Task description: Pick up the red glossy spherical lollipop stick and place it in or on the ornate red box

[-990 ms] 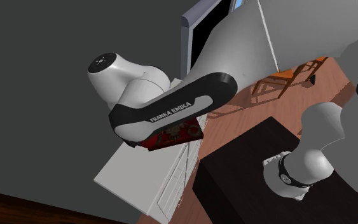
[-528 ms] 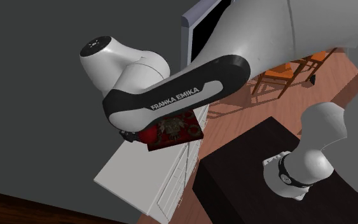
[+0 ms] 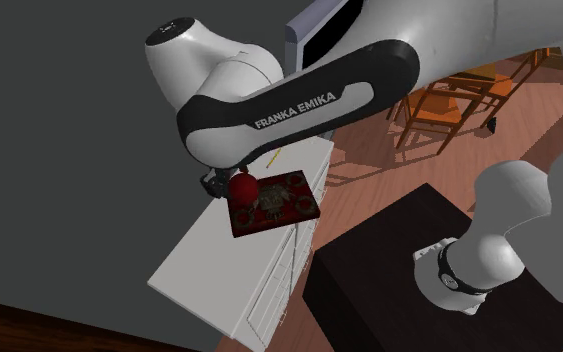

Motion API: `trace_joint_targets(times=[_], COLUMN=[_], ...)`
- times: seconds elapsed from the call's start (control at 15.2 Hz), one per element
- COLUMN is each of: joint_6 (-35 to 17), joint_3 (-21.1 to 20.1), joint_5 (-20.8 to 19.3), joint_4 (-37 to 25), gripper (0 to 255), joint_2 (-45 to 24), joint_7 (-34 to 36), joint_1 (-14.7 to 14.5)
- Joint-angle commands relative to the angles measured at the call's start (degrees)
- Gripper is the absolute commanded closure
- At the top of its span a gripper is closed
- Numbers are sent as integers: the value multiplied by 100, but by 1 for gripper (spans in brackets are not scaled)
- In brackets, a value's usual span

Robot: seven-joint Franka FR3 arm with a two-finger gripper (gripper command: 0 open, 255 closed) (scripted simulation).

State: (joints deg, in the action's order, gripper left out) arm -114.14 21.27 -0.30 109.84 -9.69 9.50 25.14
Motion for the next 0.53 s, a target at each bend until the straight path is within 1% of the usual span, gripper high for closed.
trace_joint_targets(times=[0.0,0.46], joint_6=[68,229], joint_3=[118,499], joint_5=[-58,-208], joint_4=[41,108], gripper=[255,255], joint_2=[129,424], joint_7=[-241,-1006], joint_1=[139,575])
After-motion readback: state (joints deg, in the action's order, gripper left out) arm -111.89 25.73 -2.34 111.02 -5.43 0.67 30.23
